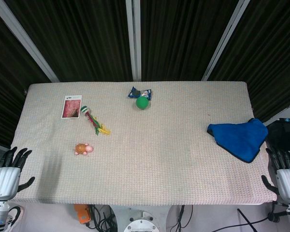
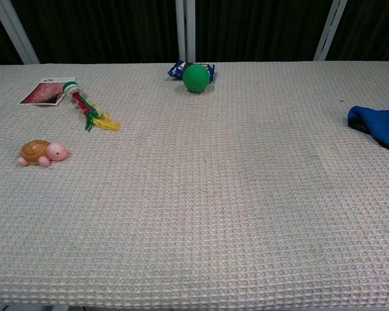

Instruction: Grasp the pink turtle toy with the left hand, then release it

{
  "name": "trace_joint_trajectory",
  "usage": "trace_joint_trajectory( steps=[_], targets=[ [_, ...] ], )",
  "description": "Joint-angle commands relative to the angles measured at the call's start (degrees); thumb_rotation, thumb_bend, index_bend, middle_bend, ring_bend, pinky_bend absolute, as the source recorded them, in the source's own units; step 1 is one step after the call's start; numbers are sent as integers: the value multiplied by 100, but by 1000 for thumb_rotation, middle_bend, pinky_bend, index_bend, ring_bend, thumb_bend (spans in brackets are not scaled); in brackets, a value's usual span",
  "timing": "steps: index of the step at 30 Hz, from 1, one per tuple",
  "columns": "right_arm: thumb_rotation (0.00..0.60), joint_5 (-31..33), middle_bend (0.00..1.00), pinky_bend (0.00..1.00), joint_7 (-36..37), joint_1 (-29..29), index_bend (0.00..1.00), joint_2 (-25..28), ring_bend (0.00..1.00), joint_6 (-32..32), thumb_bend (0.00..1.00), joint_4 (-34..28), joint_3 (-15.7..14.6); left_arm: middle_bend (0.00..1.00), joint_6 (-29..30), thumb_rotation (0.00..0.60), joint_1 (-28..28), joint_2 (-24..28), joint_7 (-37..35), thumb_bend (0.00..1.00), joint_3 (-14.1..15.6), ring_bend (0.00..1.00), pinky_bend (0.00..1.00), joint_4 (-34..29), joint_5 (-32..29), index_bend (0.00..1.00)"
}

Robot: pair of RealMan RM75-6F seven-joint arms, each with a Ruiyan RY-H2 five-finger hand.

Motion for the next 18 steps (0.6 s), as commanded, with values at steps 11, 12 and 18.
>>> trace_joint_trajectory(
  steps=[11, 12, 18],
  targets=[
    [600, -64, 0, 0, 247, -30, 0, 86, 0, 165, 230, -27, 50, 113, -163, 600, 26, 135, 47, 158, -68, 0, 103, -360, 46, 159],
    [600, -66, 0, 0, 259, -28, 0, 91, 0, 172, 230, -28, 57, 116, -183, 600, 20, 154, 53, 167, -75, 0, 107, -414, 45, 159],
    [600, -66, 0, 0, 264, 10, 0, 159, 0, 154, 230, -84, 94, 147, -389, 600, -181, 151, 200, 215, -207, 9, 162, -824, 139, 159]
  ],
)
